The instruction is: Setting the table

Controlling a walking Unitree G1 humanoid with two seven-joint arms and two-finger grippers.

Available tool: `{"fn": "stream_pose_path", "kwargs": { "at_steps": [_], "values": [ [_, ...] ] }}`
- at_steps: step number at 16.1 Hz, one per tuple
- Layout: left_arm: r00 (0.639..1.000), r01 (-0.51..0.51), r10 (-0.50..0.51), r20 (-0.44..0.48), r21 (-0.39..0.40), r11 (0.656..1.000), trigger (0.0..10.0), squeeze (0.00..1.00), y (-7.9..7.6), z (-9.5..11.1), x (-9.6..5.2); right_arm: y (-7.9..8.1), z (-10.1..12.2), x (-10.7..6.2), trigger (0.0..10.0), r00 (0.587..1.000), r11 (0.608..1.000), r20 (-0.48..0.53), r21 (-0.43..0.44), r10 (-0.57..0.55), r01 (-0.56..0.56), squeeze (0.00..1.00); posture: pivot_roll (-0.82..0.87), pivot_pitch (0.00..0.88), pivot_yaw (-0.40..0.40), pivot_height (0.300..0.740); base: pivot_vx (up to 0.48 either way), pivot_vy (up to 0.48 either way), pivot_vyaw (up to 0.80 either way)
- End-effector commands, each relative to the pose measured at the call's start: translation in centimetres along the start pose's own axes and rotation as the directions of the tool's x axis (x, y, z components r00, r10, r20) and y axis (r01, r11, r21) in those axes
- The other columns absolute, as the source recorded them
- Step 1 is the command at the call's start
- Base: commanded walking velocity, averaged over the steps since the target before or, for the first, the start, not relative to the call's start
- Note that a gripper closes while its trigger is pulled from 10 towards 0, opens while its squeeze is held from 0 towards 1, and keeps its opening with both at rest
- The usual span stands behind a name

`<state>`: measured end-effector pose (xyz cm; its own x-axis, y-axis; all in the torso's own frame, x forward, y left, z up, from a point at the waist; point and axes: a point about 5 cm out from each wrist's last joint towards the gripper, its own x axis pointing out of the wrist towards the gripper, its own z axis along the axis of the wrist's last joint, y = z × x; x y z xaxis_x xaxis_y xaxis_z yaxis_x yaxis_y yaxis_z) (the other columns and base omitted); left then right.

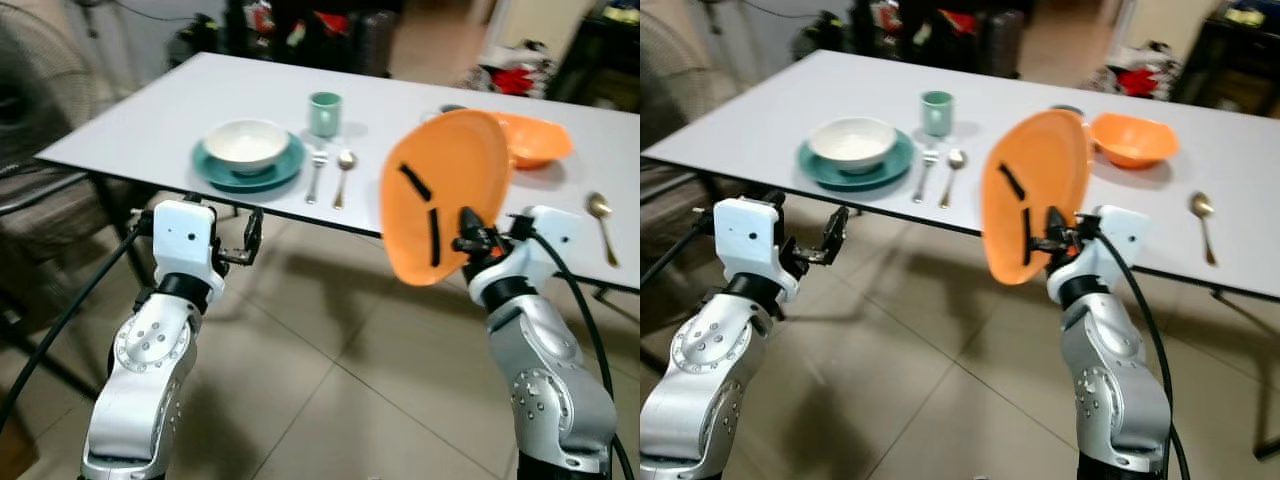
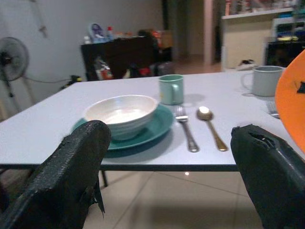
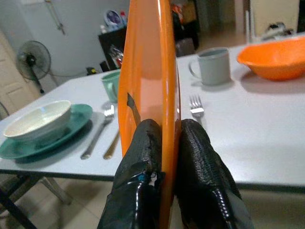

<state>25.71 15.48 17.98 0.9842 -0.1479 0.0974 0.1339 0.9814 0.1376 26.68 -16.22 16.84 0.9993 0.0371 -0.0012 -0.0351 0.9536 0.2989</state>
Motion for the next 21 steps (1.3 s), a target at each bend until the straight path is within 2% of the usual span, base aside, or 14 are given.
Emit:
{"fn": "stream_pose_path", "kwargs": {
  "at_steps": [1, 6, 11, 14, 16, 19, 21],
  "values": [
    [1.000, 0.021, -0.021, 0.005, 0.001, 1.000, 10.0, 0.00, -0.3, 0.1, -0.2, 0.2, 1.1, 0.0, 10.0, 0.999, 1.000, 0.039, 0.013, 0.016, -0.016, 0.00, -0.08, 0.000, -0.022, 0.740, 0.000, 0.000, -0.80],
    [1.000, 0.018, -0.018, 0.000, -0.001, 1.000, 10.0, 0.00, 0.1, 0.0, -0.6, -0.1, 1.0, -0.5, 10.0, 1.000, 0.998, 0.022, 0.055, 0.005, -0.006, 0.00, -0.08, 0.000, -0.028, 0.740, 0.297, 0.000, -0.80],
    [0.999, 0.045, -0.045, -0.002, -0.002, 0.999, 10.0, 0.00, -0.2, -0.1, -0.4, -0.3, 1.1, -1.0, 10.0, 1.000, 0.996, 0.023, 0.088, -0.013, 0.011, 0.00, -0.10, 0.000, -0.014, 0.740, 0.315, 0.000, -0.74],
    [0.999, 0.051, -0.051, 0.001, -0.001, 0.999, 10.0, 0.00, -0.3, -0.1, -0.3, 0.0, 1.1, -1.1, 10.0, 1.000, 0.994, 0.011, 0.111, 0.025, -0.026, 0.00, -0.10, 0.000, -0.016, 0.740, 0.320, 0.000, 0.00],
    [0.999, 0.049, -0.049, 0.003, 0.000, 0.999, 10.0, 0.00, -0.2, 0.0, -0.4, 0.7, 0.9, -1.1, 10.0, 0.996, 0.984, -0.011, 0.161, 0.084, -0.082, 0.00, -0.09, 0.000, -0.025, 0.740, 0.317, 0.000, 0.00],
    [0.999, 0.050, -0.050, -0.010, -0.001, 0.999, 10.0, 0.00, -0.2, -0.1, -0.8, 0.7, 0.3, -1.1, 10.0, 0.995, 0.975, -0.041, 0.205, 0.094, -0.084, 0.00, -0.08, 0.000, -0.022, 0.740, 0.302, 0.000, 0.00],
    [0.995, 0.094, -0.093, -0.030, 0.012, 0.996, 10.0, 0.00, -0.5, -0.2, -0.7, 0.7, 0.0, -1.1, 10.0, 0.993, 0.964, -0.065, 0.254, 0.103, -0.084, 0.00, -0.08, 0.000, -0.016, 0.740, 0.000, 0.000, 0.00]
  ]
}}
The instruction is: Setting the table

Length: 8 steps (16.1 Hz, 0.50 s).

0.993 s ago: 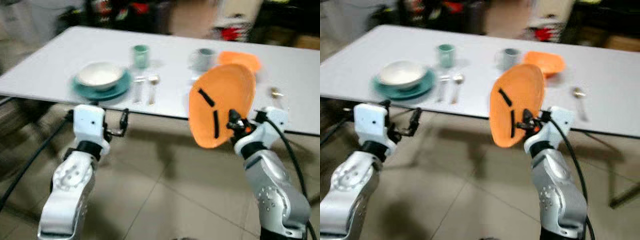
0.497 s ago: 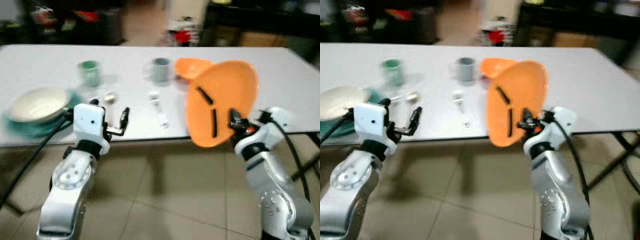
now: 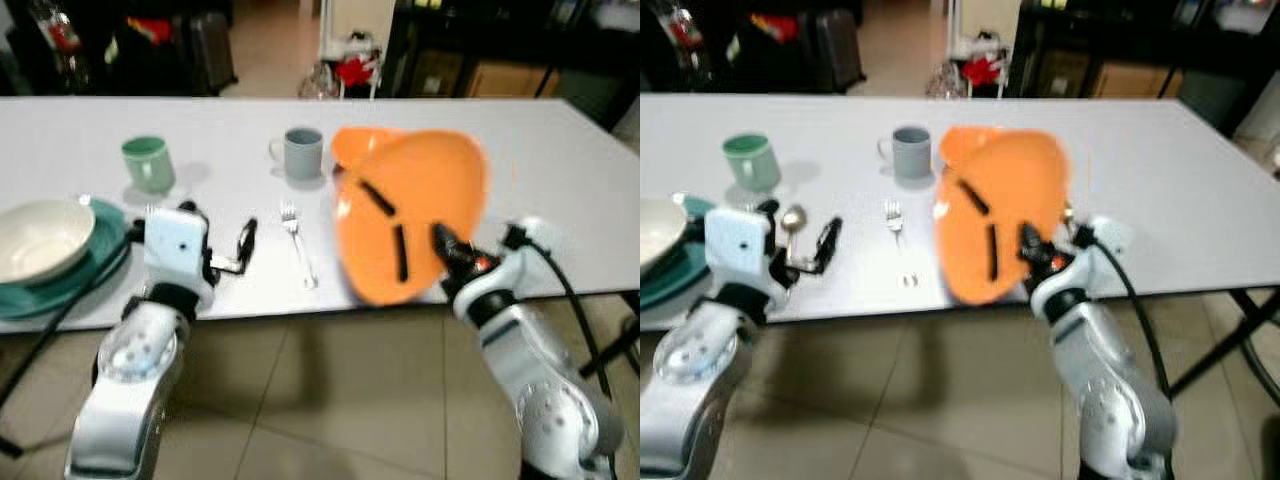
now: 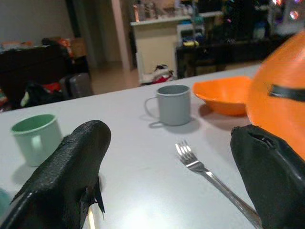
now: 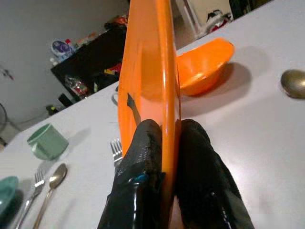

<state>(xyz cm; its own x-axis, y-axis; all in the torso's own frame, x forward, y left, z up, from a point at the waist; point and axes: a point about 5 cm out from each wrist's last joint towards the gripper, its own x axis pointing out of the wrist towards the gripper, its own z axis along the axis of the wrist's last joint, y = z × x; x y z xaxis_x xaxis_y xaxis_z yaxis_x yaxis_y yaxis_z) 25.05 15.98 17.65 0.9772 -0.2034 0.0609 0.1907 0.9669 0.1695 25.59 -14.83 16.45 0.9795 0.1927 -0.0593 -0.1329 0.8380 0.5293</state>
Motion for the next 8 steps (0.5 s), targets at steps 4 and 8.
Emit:
{"fn": "stream_pose_path", "kwargs": {
  "at_steps": [4, 8],
  "values": [
    [0.990, 0.137, -0.137, 0.016, -0.007, 0.991, 10.0, 0.00, -1.0, 0.5, 0.4, -0.2, 0.1, 0.4, 10.0, 1.000, 0.982, -0.026, 0.189, -0.008, 0.013, 0.00, -0.09, 0.000, -0.005, 0.740, 0.000, 0.000, 0.00],
    [0.909, 0.418, -0.418, 0.008, -0.005, 0.909, 10.0, 0.00, -2.9, 1.2, 0.4, -0.9, -0.7, 2.8, 10.0, 0.991, 0.912, -0.124, 0.399, -0.049, 0.095, 0.00, -0.09, 0.006, 0.008, 0.740, 0.000, 0.000, 0.00]
  ]
}}
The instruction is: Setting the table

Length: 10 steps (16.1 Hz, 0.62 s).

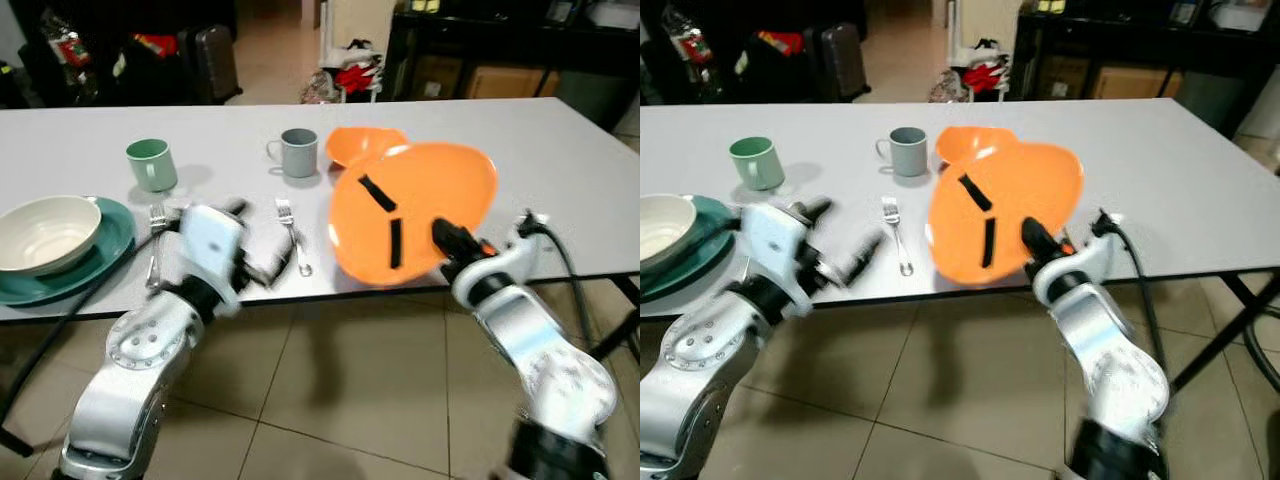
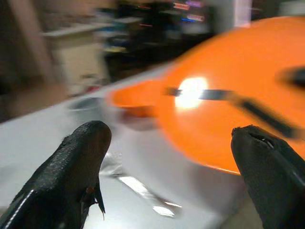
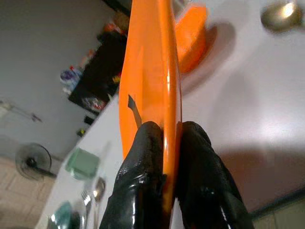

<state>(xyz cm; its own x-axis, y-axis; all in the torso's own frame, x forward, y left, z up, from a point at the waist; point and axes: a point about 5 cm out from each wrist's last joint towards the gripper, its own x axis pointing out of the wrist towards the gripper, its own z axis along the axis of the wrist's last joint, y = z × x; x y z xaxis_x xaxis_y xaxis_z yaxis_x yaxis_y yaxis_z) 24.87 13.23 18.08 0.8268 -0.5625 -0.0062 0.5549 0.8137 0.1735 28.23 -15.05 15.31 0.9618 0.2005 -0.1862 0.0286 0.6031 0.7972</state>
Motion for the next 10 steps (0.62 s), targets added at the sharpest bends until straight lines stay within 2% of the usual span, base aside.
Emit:
{"fn": "stream_pose_path", "kwargs": {
  "at_steps": [1, 4, 7, 10],
  "values": [
    [0.994, 0.109, -0.109, -0.008, 0.009, 0.994, 10.0, 0.00, -0.8, 0.2, 0.3, -0.1, -0.4, 1.1, 10.0, 0.998, 0.998, -0.045, 0.044, -0.032, 0.034, 0.00, -0.10, 0.006, 0.015, 0.740, 0.000, 0.000, 0.00],
    [0.984, 0.176, -0.175, -0.035, 0.027, 0.984, 10.0, 0.00, -0.8, 0.1, 0.4, -0.6, -0.3, 2.8, 10.0, 0.989, 0.992, -0.105, 0.055, -0.103, 0.110, 0.00, -0.10, 0.006, 0.025, 0.740, 0.000, 0.000, 0.00],
    [0.981, 0.191, -0.189, -0.042, 0.036, 0.981, 10.0, 0.00, -0.4, 0.1, 0.5, -1.1, 0.4, 4.4, 10.0, 0.986, 0.982, -0.098, 0.121, -0.137, 0.149, 0.00, -0.09, 0.003, 0.033, 0.740, 0.000, 0.000, 0.00],
    [0.980, 0.196, -0.195, -0.038, 0.037, 0.980, 10.0, 0.00, -0.3, 0.3, 0.6, -1.6, 0.6, 5.8, 10.0, 0.980, 0.962, -0.138, 0.212, -0.145, 0.172, 0.00, -0.08, 0.004, 0.036, 0.740, 0.000, 0.000, 0.00]
  ]
}}
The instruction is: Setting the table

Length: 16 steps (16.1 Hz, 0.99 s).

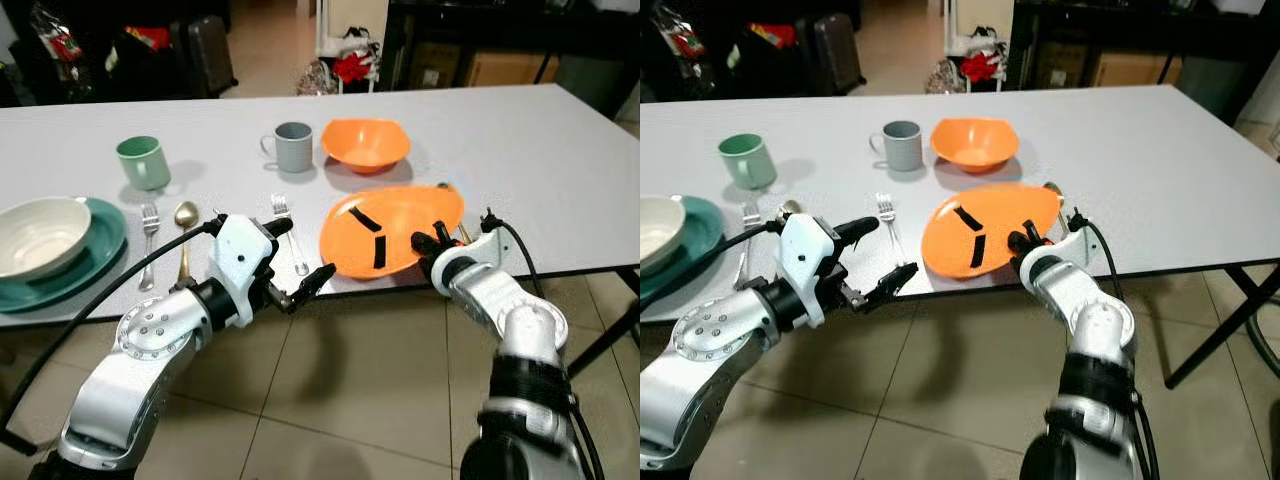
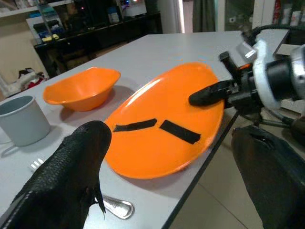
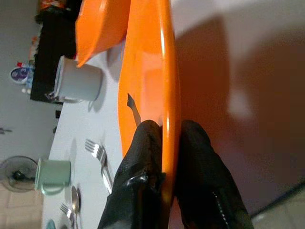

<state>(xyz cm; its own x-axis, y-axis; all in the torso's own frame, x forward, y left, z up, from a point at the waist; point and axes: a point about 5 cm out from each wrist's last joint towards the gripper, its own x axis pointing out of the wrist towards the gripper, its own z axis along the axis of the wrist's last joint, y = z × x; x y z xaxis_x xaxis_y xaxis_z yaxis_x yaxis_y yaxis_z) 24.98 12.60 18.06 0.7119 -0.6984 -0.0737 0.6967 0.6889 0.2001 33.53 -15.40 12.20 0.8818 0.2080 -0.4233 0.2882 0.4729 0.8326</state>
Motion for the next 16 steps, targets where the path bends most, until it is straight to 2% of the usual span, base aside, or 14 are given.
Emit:
{"fn": "stream_pose_path", "kwargs": {
  "at_steps": [1, 3, 4, 7, 8, 9, 10, 11, 13, 16],
  "values": [
    [1.000, 0.013, -0.013, -0.005, 0.006, 1.000, 10.0, 0.00, 0.2, 0.2, 0.1, 1.2, 0.6, 0.5, 10.0, 0.999, 0.998, 0.004, 0.040, 0.042, -0.042, 0.00, -0.08, 0.006, 0.036, 0.740, 0.000, 0.000, 0.00],
    [1.000, 0.018, -0.018, -0.022, -0.004, 1.000, 10.0, 0.00, 0.2, 0.0, 0.1, 1.7, 0.8, 1.4, 10.0, 0.998, 0.994, -0.020, 0.094, 0.053, -0.051, 0.00, -0.08, 0.008, 0.035, 0.740, 0.000, 0.000, 0.00],
    [0.997, 0.012, -0.012, -0.071, -0.005, 1.000, 10.0, 0.00, 0.2, -0.5, 0.1, 1.9, 0.9, 2.0, 10.0, 0.998, 0.992, -0.031, 0.114, 0.049, -0.045, 0.00, -0.08, 0.010, 0.033, 0.740, 0.000, 0.000, 0.00],
    [0.993, -0.039, 0.036, -0.115, -0.021, 0.999, 10.0, 0.00, 0.6, -1.3, 0.2, 2.2, 0.9, 3.0, 10.0, 0.996, 0.991, -0.078, 0.130, 0.039, -0.029, 0.00, -0.07, 0.014, 0.022, 0.740, 0.000, 0.000, 0.00],
    [0.993, -0.038, 0.035, -0.114, -0.023, 0.999, 10.0, 0.00, 0.5, -1.3, 0.2, 2.1, 1.1, 3.1, 10.0, 0.997, 0.992, -0.070, 0.127, 0.027, -0.018, 0.62, -0.07, 0.014, 0.016, 0.740, 0.000, 0.000, 0.00],
    [0.993, -0.041, 0.038, -0.114, -0.030, 0.999, 10.0, 0.00, 0.4, -1.3, 0.1, 2.1, 1.2, 3.3, 10.0, 0.998, 0.991, -0.063, 0.129, 0.025, -0.017, 0.84, -0.07, 0.015, 0.015, 0.740, 0.000, 0.000, 0.00],
    [0.992, -0.046, 0.042, -0.116, -0.037, 0.998, 10.0, 0.00, 0.4, -1.3, 0.1, 2.1, 1.4, 3.4, 10.0, 0.998, 0.992, -0.057, 0.127, 0.026, -0.019, 0.95, -0.07, 0.014, 0.014, 0.740, 0.000, 0.000, 0.00],
    [0.991, -0.056, 0.050, -0.122, -0.046, 0.997, 10.0, 0.00, 0.5, -1.5, 0.1, 2.2, 1.6, 3.7, 10.0, 0.998, 0.989, -0.046, 0.145, 0.036, -0.029, 1.00, -0.07, 0.014, 0.014, 0.740, 0.000, 0.000, 0.00],
    [0.988, -0.074, 0.066, -0.139, -0.051, 0.996, 10.0, 0.00, 0.6, -1.8, 0.2, 2.4, 1.8, 4.0, 10.0, 0.999, 0.990, -0.031, 0.138, 0.039, -0.034, 1.00, -0.07, 0.012, 0.017, 0.740, 0.000, 0.000, 0.00],
    [0.986, -0.098, 0.091, -0.140, -0.044, 0.994, 10.0, 0.00, 1.0, -1.8, 0.3, 2.2, 2.1, 4.2, 10.0, 1.000, 0.999, -0.015, 0.049, -0.012, 0.013, 1.00, -0.07, 0.008, 0.019, 0.740, 0.000, 0.000, 0.00]
  ]
}}
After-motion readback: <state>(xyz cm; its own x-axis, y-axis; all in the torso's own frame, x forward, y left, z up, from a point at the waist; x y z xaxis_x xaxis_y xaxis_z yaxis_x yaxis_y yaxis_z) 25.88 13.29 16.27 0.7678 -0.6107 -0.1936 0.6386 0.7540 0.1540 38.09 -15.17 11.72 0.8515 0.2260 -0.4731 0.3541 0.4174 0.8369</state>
